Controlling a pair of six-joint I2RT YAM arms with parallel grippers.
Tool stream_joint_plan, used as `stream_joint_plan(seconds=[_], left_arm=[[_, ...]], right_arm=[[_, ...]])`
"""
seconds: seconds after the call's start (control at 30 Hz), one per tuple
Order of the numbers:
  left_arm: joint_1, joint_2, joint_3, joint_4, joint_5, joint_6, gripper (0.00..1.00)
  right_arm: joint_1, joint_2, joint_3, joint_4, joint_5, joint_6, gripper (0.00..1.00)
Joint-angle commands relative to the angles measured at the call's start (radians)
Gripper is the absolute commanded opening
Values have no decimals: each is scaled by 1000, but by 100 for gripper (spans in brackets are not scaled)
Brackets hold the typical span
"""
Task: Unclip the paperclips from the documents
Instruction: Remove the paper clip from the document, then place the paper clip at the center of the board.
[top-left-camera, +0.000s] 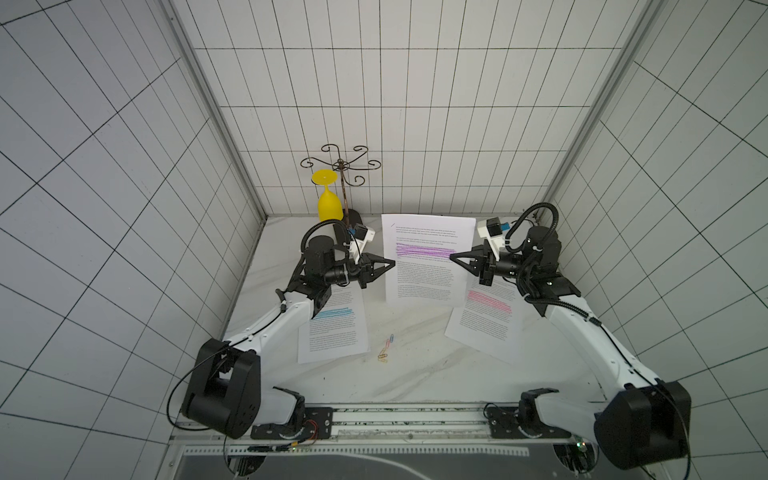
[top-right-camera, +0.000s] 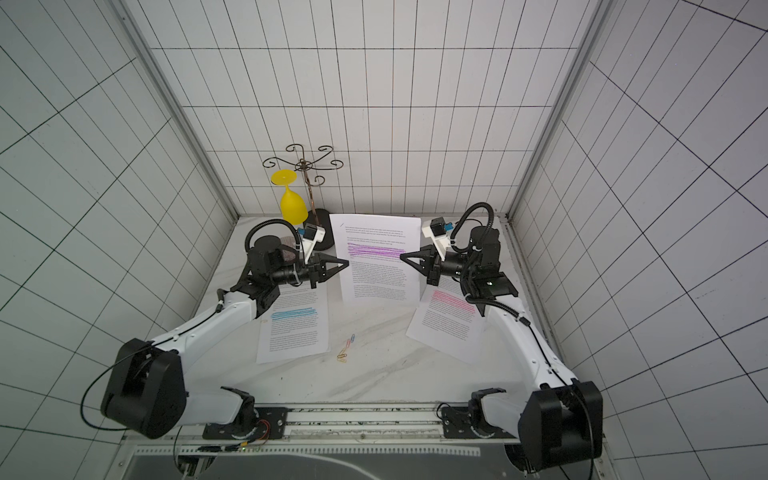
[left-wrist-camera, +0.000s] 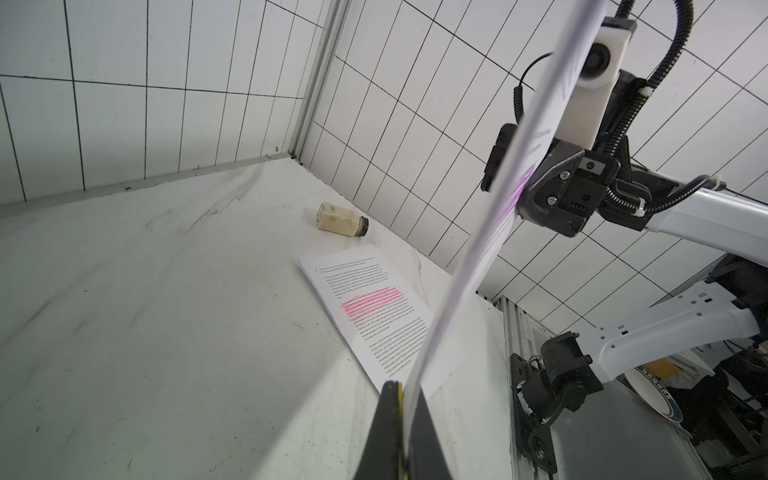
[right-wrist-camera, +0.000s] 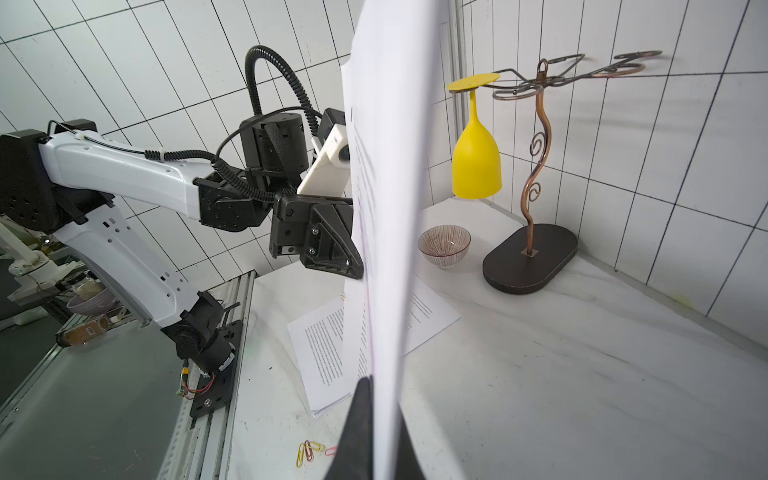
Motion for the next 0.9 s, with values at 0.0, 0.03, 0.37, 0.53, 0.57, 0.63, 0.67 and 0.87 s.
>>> stream_joint_plan(seconds=[0.0,0.03,0.37,0.53,0.57,0.63,0.67,0.87], left_arm=[[89,-4,-40,-110,-174,13,0],[91,-5,-42,-114,-179,15,0],[97,-11,-56,-224,-210,58,0],[35,-58,-130,-396,-290,115,0],[-1,-70,-146,-443,-323,134,0],[-86,-92,-182,-501,-388,144,0],[-136,-97,-204,-513,-418,134,0],[-378,-70,-276,-524,-550,64,0]], right_arm=[[-68,-49,-45,-46,51,-85,0],[-70,-49,-47,-58,60,-95,0],[-78,-53,-42,-90,97,-124,0],[-78,-42,-34,-90,120,-118,0],[-78,-38,-32,-90,126,-115,0],[-78,-31,-30,-91,134,-112,0],[-79,-27,-28,-90,139,-108,0],[-77,-16,-28,-80,142,-98,0]])
